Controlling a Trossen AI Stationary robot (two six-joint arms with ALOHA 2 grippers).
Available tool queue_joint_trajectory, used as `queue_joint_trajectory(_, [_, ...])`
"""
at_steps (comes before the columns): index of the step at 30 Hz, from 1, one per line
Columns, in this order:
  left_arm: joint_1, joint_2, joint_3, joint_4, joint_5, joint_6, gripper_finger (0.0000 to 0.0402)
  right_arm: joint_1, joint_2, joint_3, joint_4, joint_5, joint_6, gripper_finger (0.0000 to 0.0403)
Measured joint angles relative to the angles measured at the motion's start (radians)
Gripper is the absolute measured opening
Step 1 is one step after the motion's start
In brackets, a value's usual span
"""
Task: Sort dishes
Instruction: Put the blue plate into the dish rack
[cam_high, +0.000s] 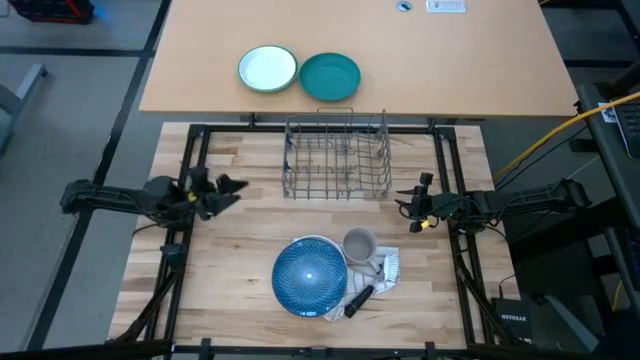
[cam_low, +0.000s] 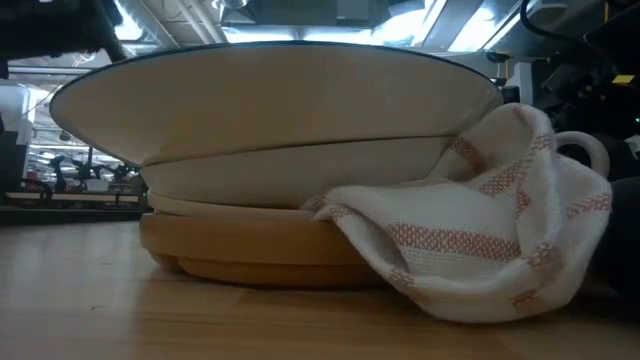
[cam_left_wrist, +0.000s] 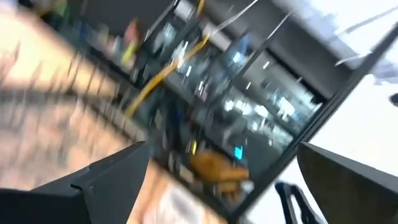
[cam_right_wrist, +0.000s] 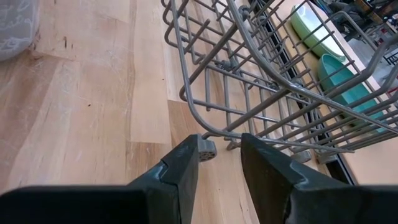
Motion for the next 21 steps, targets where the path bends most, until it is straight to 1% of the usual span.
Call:
queue_joint_trajectory(6, [-0.067,0.176,0.0,-0.194,0.045,-0.334,0.0398,0.0,0.0,0.0,0.062,0.0,0.049,0.0127])
queue_joint_trajectory(9, [-0.114,0.269,0.0,-0.235,0.048,-0.468,0.0398,0.0,0.0,0.0,0.084,0.0,0.052,0.0127])
queue_joint_trajectory(14, [-0.182,0.407,0.0,-0.18,0.048,-0.646,0.0398,0.0,0.0,0.0,0.104,0.0,0.052,0.0127])
queue_joint_trajectory(18, [-0.23,0.505,0.0,-0.133,0.049,-0.755,0.0398,0.0,0.0,0.0,0.103,0.0,0.052,0.0127])
queue_joint_trajectory(21, [-0.272,0.579,0.0,-0.042,0.048,-0.803,0.0398,0.0,0.0,0.0,0.1,0.0,0.052,0.0127])
